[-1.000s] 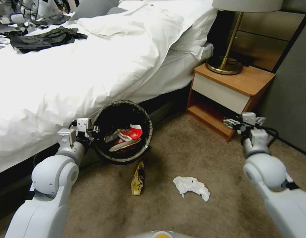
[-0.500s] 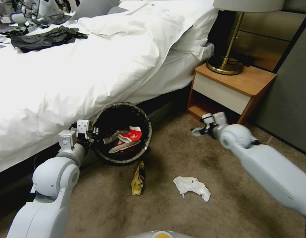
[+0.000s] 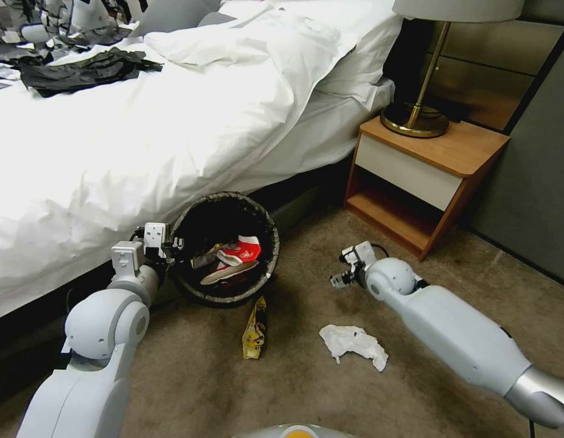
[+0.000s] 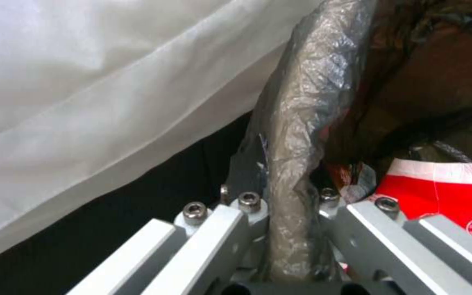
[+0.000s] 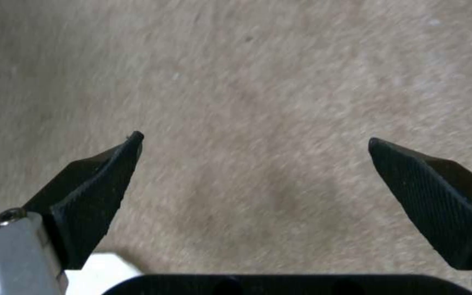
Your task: Pick up the trash bin, then pick up the garbage from the floor and place it into the trash bin.
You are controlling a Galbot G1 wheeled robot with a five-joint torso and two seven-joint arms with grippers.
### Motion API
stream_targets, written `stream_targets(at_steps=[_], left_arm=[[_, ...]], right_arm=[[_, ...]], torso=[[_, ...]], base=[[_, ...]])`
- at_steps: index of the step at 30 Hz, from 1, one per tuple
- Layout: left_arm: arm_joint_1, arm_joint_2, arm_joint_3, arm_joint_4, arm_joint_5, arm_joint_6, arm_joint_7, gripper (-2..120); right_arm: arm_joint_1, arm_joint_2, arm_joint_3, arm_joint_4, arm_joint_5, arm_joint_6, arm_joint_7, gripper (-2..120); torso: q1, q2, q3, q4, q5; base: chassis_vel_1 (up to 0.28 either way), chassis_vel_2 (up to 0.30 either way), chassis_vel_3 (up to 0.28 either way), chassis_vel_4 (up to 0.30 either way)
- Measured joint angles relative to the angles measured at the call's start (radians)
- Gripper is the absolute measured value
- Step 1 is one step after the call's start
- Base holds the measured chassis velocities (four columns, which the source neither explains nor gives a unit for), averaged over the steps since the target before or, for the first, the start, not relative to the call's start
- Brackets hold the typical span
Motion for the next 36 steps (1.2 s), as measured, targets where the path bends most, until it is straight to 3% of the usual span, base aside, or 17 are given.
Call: stream_targets(at_steps=[17,27,36], left_arm=[[0.002,-0.012,0.006,0.018,0.011,0.0,0.004,0],[-0.005,-0.011,0.003,0.028,0.008,0.0,0.008,0],[-0.006,-0.009,-0.002,0.03,0.006,0.0,0.01,0]], right_arm=[[-0.013,0.008,-0.212,0.053,0.032,0.002,0.065,100],[-0.028,0.015,-0.259,0.047,0.051,0.003,0.082,100],[-0.072,-0.006,-0.225,0.004,-0.006,0.003,0.055,100]], torso=[[0.0,0.0,0.0,0.0001,0.0002],[0.0,0.0,0.0,0.0,0.0001],[0.0,0.0,0.0,-0.0001,-0.0001]], base=[[0.0,0.0,0.0,0.0],[0.0,0.0,0.0,0.0],[0.0,0.0,0.0,0.0]])
